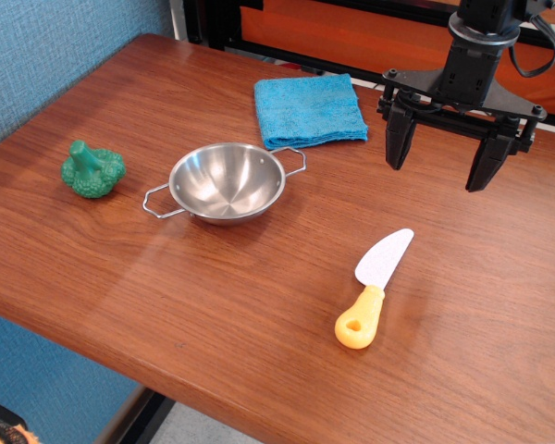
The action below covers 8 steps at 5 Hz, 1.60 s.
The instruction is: Move the yellow-handled knife to the left of the silver bowl.
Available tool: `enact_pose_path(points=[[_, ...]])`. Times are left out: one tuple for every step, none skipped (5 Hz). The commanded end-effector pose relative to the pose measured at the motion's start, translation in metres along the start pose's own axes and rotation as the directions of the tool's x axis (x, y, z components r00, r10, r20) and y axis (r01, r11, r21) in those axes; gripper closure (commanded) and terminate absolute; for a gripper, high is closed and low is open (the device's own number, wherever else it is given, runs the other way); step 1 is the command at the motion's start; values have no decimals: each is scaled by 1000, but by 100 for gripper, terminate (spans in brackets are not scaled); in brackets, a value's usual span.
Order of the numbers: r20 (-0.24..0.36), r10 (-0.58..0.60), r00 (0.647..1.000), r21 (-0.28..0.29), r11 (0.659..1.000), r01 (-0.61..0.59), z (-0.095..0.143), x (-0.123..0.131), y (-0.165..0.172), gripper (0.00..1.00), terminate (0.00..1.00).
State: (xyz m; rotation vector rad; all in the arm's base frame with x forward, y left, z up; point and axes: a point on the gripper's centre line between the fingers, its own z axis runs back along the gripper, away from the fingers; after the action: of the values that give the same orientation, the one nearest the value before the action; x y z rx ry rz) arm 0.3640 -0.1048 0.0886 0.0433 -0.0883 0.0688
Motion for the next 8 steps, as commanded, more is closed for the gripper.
enact_pose_path(points=[[0,0,1000,0,1000,0,0,0,0,0,0],[1,-6,1000,48,999,6,-5,-21,1,0,0],[-31,-14,999,79,997,17,-16,-45,6,0,0],[-30,-25,999,68,997,27,-25,-63,11,0,0],[-74,-31,997,98,995,38,-43,-70,11,0,0],[-82,-40,996,79,996,46,-55,-76,12,0,0],[-85,-46,995,55,997,51,-68,-85,10,0,0],[-75,-43,996,35,998,46,-75,-89,9,0,0]])
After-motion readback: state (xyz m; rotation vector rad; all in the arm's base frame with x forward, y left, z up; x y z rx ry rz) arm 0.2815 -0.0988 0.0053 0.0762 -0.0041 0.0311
